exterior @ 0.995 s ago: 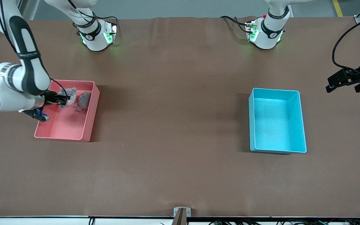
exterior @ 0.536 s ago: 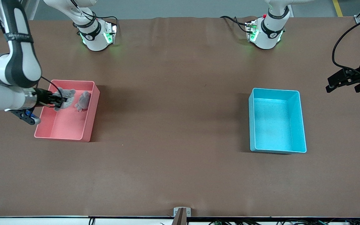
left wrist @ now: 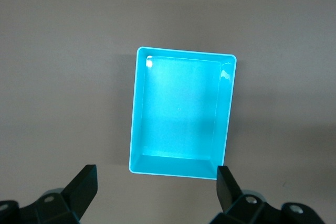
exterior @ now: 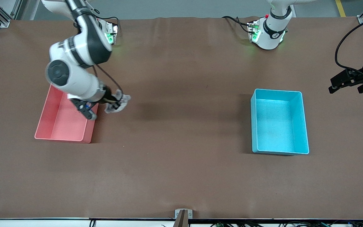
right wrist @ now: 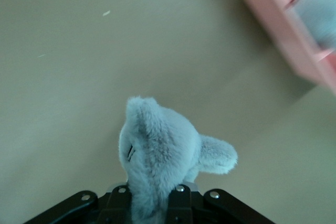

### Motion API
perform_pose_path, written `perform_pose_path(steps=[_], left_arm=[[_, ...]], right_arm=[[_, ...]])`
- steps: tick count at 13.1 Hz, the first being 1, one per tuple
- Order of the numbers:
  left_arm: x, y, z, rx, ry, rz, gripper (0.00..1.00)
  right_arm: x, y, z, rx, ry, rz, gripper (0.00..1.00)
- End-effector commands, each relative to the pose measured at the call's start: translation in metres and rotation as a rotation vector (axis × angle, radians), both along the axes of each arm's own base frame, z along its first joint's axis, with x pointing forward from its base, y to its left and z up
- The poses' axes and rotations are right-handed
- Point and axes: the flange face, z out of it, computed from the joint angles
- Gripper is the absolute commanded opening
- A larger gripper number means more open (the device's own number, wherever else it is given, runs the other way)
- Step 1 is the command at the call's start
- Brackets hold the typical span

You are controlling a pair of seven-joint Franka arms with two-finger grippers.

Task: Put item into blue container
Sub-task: 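Lift the plush with the right gripper and set it mid-table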

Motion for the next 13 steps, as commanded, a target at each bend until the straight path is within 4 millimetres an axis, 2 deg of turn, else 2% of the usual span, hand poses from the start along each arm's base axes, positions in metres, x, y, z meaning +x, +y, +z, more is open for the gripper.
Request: perform_pose_path(steps=[1,5,7,8,10,13], left_arm=[[0.001,0.0,0.004,-0.015,-0.007,0.009,1.0],[0.001,0.001,0.0,-0.015,0.006,-0.004,1.0],[0.001,0.001,-0.002,-0.015,0.014,-0.004,1.0],[0.001,-0.001,-0.004,-0.015,0.021,-0.007,1.0],[-0.002,-0.004,-0.013,-0.018,0.077,-0.011,1.0],[-0.001,-0.006,-0.022,-0.018,0.107,-0.021,1.0]], right_arm=[[-0.01,0.046,-0.014,0.016,-0.058,-0.072,0.01],[-0.019,0.124,-0.041,0.024,-0.123,-0.144,0.01],[-0.013,0.157,-0.048,0.018,-0.146,-0.16,0.01],[-0.011,0.169,-0.052,-0.005,-0.174,-0.133,0.01],[-0.019,0.195,-0.069,-0.069,-0.248,-0.019,0.01],[-0.031,0.215,-0.097,-0.089,-0.271,0.022,0.02]])
